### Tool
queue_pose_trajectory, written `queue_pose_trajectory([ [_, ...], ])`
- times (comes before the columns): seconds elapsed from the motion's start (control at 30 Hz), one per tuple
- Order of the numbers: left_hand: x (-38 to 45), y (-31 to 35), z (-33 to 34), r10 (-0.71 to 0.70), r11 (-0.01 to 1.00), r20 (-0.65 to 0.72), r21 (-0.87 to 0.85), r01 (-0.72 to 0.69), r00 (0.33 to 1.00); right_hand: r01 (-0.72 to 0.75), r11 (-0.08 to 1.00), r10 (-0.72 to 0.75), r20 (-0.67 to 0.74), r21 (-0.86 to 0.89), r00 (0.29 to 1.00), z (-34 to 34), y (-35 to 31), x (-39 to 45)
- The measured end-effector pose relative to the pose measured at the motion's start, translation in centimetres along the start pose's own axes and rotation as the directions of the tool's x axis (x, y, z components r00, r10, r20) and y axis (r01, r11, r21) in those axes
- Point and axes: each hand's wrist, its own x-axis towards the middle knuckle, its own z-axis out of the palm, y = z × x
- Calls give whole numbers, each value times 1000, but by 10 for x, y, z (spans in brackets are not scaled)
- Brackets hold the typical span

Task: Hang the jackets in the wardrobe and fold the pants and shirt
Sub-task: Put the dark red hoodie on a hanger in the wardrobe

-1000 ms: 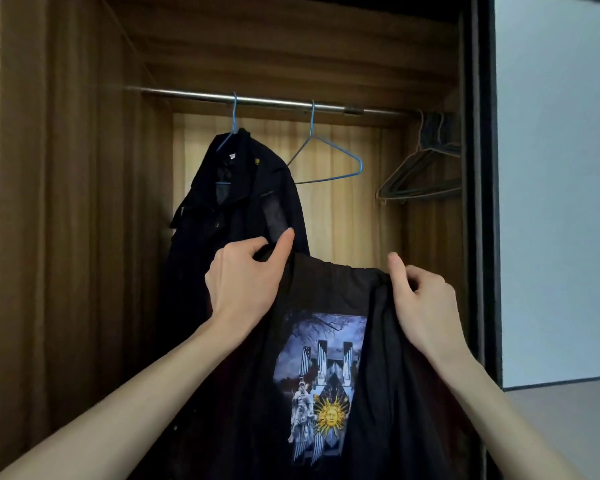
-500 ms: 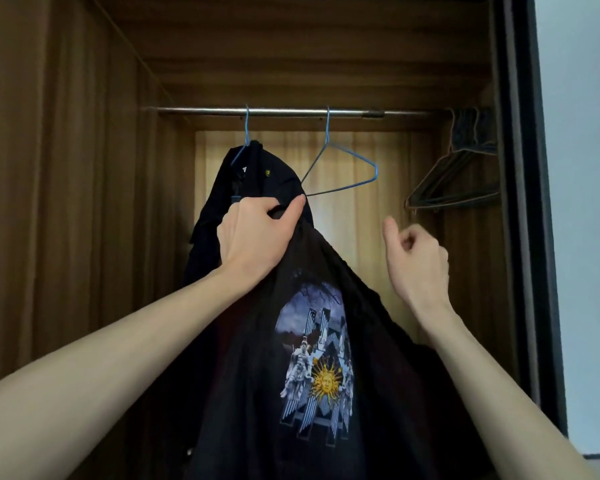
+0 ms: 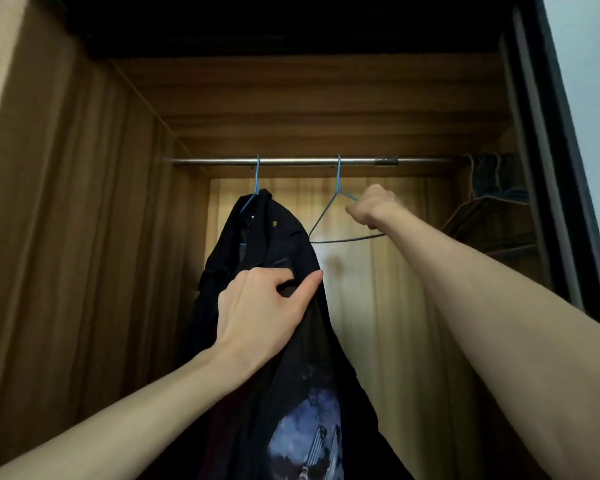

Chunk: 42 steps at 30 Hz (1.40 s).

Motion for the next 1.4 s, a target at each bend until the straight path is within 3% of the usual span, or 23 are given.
queue_pose_trajectory([
  [0.2,-3,-6,-9,-32,999,20,16,31,999,-8,962,37,-101,272,994,10,1,6],
  [0.43,-15,-2,-16,-61,998,45,27,60,997,116,790,4,-195,602,981,28,16,-38],
  [0.53,-20,-3,-24,-96,995,61,15,96,993,37,679,-20,-31,733,999,52,31,-71],
  [0.67,-31,-3,-42,-98,995,36,-8,99,994,-38,627,-27,71,778,997,72,41,-98],
  [0.83,-52,-6,-71,-70,996,95,-44,74,993,61,773,-4,-92,632,996,63,44,-154],
  [0.93,-62,-7,-87,-68,994,140,-81,80,988,137,782,-31,-182,608,983,46,64,-204],
  [1.13,-88,-16,-117,-31,981,355,-168,97,934,28,422,-25,-19,906,1000,10,113,-308],
  [1.27,-114,-29,-132,-39,969,480,-196,150,876,-229,156,-189,257,961,948,-14,141,-361],
  [1.33,-125,-35,-137,-42,964,537,-199,175,842,-373,146,-288,400,916,870,-28,154,-380],
  [1.4,-136,-39,-142,-24,956,598,-221,194,801,-477,234,-348,532,847,772,-40,162,-396],
])
